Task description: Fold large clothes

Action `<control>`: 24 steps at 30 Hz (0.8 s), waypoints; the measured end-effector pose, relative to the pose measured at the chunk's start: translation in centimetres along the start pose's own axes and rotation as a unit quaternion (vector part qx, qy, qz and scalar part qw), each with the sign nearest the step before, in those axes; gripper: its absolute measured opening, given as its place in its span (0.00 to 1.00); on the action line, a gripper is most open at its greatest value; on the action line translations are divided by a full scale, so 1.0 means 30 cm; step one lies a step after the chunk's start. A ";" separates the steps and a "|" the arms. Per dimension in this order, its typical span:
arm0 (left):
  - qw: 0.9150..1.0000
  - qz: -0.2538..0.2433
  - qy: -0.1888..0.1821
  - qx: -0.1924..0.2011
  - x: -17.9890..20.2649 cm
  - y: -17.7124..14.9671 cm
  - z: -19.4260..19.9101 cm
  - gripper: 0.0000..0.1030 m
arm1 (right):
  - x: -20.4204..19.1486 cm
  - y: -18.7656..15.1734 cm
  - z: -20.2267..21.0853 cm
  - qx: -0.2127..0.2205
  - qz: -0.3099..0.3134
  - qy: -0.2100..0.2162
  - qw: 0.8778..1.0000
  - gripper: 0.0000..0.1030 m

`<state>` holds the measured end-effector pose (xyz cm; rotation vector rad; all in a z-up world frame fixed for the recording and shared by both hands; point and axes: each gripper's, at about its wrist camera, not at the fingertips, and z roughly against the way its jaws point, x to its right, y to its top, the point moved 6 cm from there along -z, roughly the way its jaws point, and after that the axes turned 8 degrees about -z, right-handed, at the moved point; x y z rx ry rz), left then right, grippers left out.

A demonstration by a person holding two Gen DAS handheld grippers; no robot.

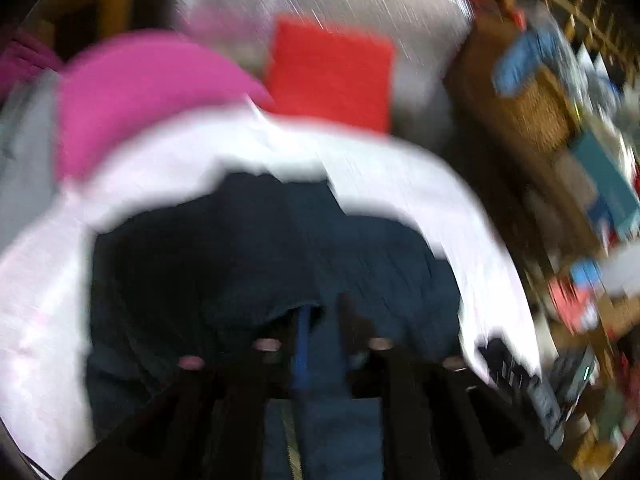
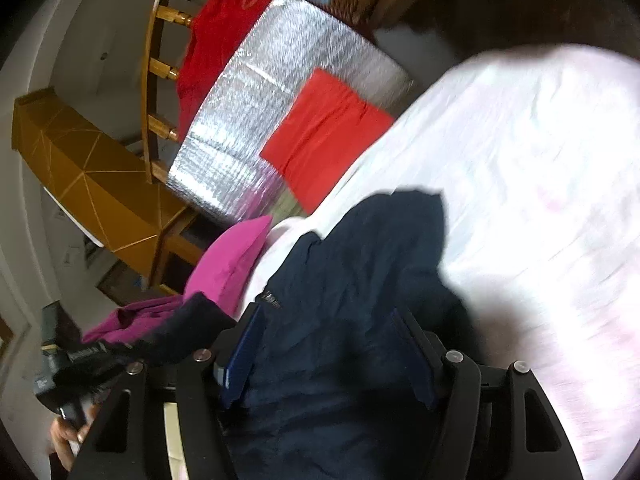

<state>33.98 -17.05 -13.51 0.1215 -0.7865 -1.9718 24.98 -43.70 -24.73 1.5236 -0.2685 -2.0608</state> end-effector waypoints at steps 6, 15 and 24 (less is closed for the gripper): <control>0.996 -0.009 -0.075 -0.050 0.046 -0.167 -0.087 0.61 | 0.012 0.004 0.067 -0.005 0.040 -0.043 0.998 0.67; 0.982 0.135 -0.025 0.134 -0.397 -0.214 0.135 0.71 | -0.169 -0.121 -0.026 -0.087 0.164 -0.058 0.981 0.68; 0.937 0.313 0.140 0.067 -0.805 -0.350 0.053 0.70 | -0.452 -0.469 -0.224 -0.203 0.298 -0.037 0.932 0.82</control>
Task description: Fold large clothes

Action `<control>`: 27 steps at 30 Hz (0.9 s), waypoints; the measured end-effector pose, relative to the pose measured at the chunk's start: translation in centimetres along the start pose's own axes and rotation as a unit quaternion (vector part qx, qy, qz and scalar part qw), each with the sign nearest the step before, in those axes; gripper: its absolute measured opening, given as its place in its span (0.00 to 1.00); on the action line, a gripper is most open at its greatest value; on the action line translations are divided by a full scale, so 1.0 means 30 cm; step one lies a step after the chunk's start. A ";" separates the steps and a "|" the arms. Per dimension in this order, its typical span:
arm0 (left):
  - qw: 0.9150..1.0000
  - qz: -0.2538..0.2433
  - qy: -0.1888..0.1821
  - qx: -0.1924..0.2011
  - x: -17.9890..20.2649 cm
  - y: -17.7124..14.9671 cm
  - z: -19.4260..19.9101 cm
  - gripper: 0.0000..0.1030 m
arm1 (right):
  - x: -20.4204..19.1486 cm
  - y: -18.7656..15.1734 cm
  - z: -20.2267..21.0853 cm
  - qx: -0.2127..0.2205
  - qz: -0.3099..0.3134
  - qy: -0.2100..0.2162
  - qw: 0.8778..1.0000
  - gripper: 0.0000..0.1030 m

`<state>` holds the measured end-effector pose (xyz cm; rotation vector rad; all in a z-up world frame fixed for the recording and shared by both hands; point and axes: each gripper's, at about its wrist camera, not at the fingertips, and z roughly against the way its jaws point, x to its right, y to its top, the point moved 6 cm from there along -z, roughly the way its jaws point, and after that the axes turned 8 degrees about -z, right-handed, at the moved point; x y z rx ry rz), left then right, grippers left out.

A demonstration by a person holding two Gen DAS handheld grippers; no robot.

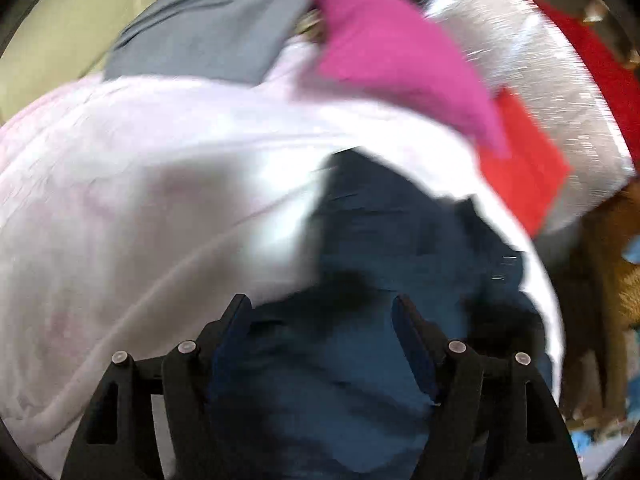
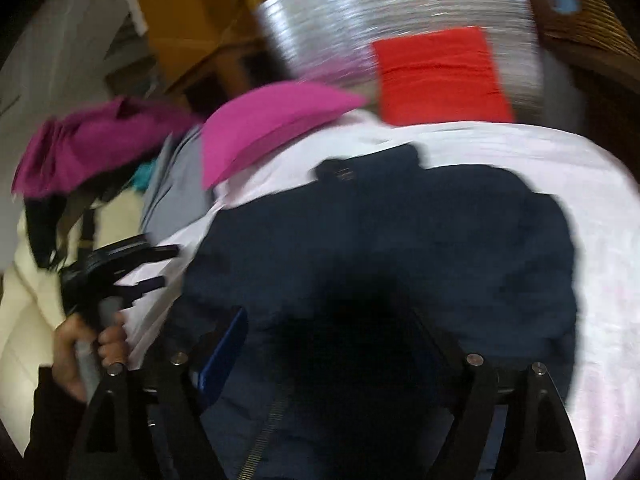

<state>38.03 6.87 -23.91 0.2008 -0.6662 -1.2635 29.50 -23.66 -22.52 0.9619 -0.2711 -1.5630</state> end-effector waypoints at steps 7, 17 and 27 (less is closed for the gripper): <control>0.998 0.001 0.055 0.011 -0.042 0.030 0.005 0.70 | -0.136 -0.070 -0.252 -0.110 -0.157 0.129 0.973 0.80; 0.997 -0.050 0.061 0.010 -0.002 0.019 -0.032 0.70 | 0.196 0.066 -0.154 0.039 -0.311 0.086 0.946 0.33; 0.996 -0.067 0.064 -0.002 0.043 -0.003 -0.061 0.71 | 0.383 0.064 0.074 0.126 -0.271 -0.033 0.954 0.86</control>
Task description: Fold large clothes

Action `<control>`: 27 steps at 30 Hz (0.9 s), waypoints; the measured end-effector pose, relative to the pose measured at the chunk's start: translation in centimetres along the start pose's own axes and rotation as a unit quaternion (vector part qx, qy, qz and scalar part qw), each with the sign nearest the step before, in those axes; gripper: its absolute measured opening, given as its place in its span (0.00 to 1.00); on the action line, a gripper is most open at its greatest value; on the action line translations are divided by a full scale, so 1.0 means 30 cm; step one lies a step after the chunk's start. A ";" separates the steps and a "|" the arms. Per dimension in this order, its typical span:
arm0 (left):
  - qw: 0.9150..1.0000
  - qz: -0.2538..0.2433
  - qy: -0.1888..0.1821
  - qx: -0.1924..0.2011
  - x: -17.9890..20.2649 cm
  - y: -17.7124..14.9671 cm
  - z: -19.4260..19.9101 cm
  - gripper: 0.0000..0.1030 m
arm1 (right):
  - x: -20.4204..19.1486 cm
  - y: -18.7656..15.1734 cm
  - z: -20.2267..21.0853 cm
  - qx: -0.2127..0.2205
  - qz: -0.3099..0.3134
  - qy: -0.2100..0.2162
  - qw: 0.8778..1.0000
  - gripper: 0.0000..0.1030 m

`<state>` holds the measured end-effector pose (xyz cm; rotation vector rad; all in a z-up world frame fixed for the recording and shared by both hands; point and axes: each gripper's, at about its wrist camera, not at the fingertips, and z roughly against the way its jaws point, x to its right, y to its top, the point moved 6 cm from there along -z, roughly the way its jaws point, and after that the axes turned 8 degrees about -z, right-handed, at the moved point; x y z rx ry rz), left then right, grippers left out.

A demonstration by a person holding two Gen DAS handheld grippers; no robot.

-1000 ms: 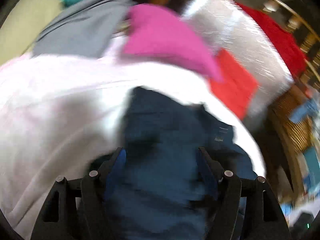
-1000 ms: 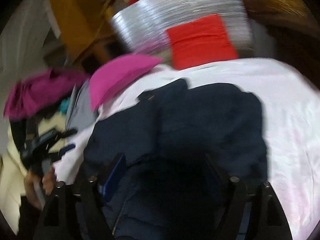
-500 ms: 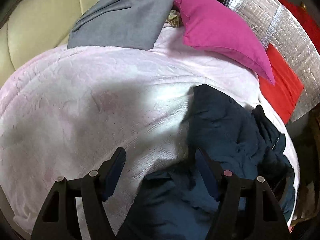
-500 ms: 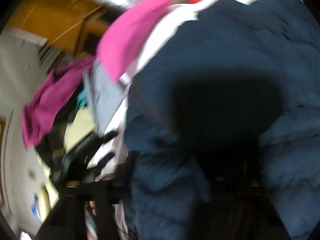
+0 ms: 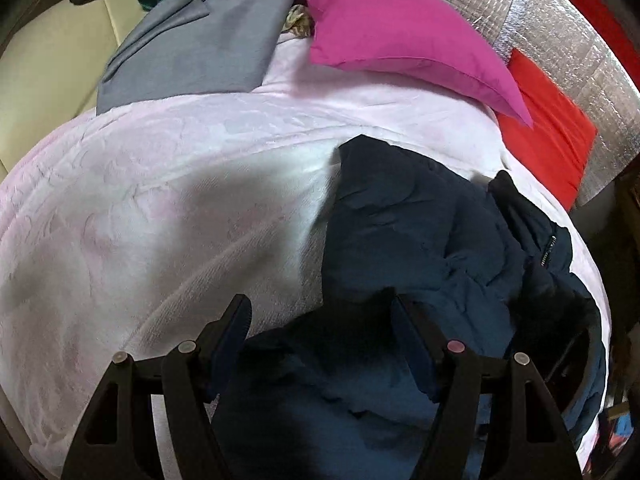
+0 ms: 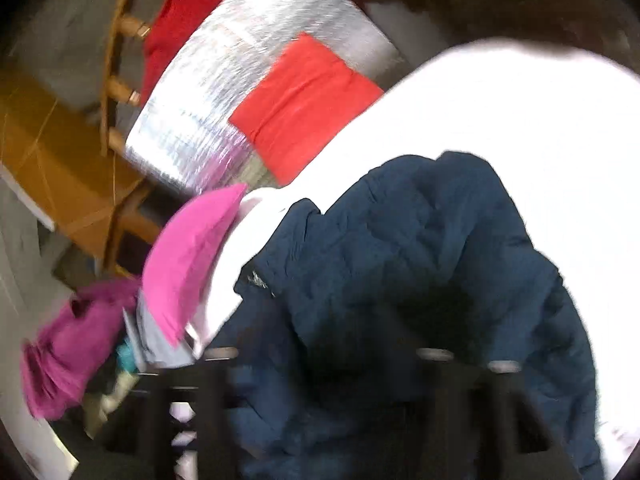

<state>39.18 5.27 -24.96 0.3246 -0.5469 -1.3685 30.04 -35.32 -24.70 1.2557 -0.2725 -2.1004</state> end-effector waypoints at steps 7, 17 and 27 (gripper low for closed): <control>1.000 0.005 0.004 -0.010 -0.016 0.004 -0.020 0.71 | -0.251 -0.215 -0.073 -0.054 0.179 -0.002 0.982 0.91; 0.999 0.036 0.005 0.009 -0.091 0.033 0.031 0.71 | -0.370 -0.351 -0.228 -0.024 0.355 -0.164 0.920 0.86; 0.999 0.013 -0.040 0.017 -0.027 0.044 0.045 0.71 | 0.095 0.147 0.030 0.011 -0.002 -0.099 0.995 0.80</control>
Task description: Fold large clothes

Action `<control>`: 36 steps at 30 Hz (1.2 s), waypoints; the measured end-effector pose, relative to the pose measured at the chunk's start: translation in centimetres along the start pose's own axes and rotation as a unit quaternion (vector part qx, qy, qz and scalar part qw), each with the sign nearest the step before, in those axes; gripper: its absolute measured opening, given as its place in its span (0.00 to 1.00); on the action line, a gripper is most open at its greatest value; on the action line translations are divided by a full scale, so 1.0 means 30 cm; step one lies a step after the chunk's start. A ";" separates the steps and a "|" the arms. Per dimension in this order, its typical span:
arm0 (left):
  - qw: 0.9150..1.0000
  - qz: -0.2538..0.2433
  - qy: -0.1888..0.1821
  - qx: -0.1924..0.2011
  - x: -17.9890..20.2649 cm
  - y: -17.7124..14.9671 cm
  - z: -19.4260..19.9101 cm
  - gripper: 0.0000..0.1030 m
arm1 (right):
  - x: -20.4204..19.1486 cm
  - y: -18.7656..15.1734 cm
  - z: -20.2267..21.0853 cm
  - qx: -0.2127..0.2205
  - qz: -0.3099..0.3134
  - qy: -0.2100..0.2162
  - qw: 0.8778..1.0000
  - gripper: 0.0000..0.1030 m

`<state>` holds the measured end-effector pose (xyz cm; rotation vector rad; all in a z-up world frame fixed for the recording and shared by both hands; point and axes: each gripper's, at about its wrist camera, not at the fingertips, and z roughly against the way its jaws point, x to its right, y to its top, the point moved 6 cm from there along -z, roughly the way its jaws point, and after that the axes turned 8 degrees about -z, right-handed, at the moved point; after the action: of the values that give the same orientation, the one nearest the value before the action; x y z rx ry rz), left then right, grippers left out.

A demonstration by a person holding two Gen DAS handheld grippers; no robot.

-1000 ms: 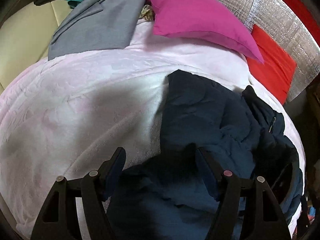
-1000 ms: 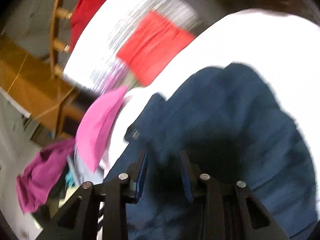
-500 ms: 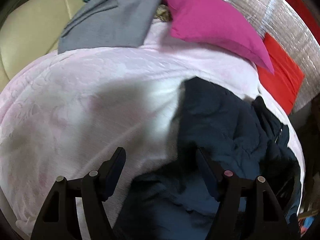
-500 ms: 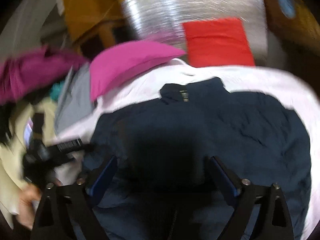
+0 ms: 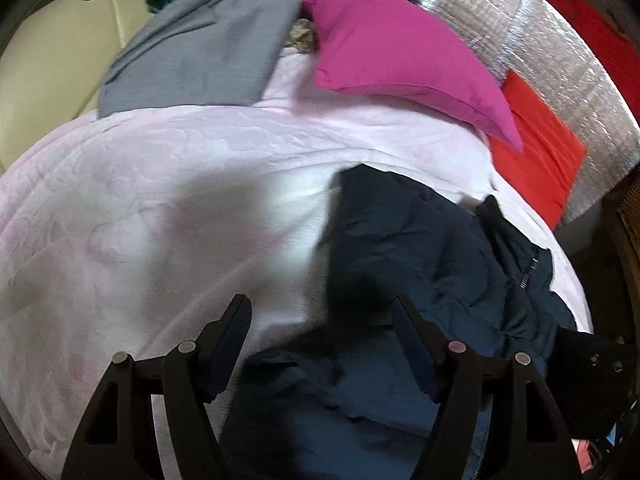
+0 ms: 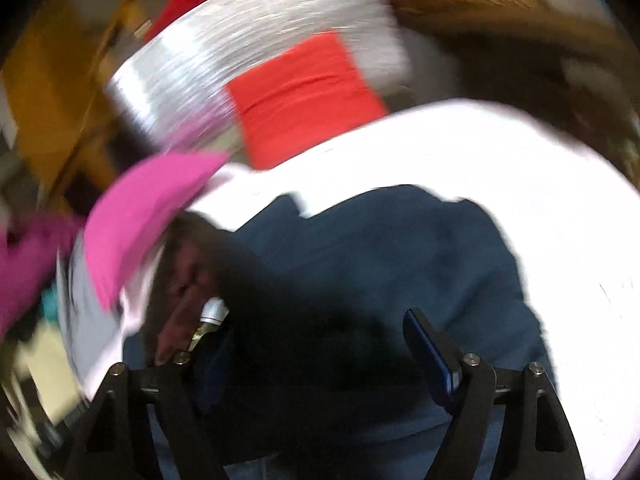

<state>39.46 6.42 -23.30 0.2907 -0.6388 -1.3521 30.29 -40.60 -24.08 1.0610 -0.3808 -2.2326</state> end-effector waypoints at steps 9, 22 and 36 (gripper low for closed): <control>0.999 -0.028 -0.021 -0.017 0.058 -0.021 -0.035 0.71 | 0.349 0.012 -0.072 -0.117 -0.274 0.215 0.930 0.80; 0.996 -0.078 0.008 -0.037 0.097 -0.048 -0.086 0.71 | 0.261 -0.003 -0.163 -0.148 -0.191 0.115 0.963 0.29; 0.996 -0.078 0.015 -0.043 0.081 -0.051 -0.080 0.71 | 0.295 0.042 -0.054 -0.088 -0.099 0.033 0.991 0.22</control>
<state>39.82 3.35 -25.41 0.2961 -0.5394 -1.5173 27.85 -47.30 -29.72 1.1139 -0.0499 -2.3465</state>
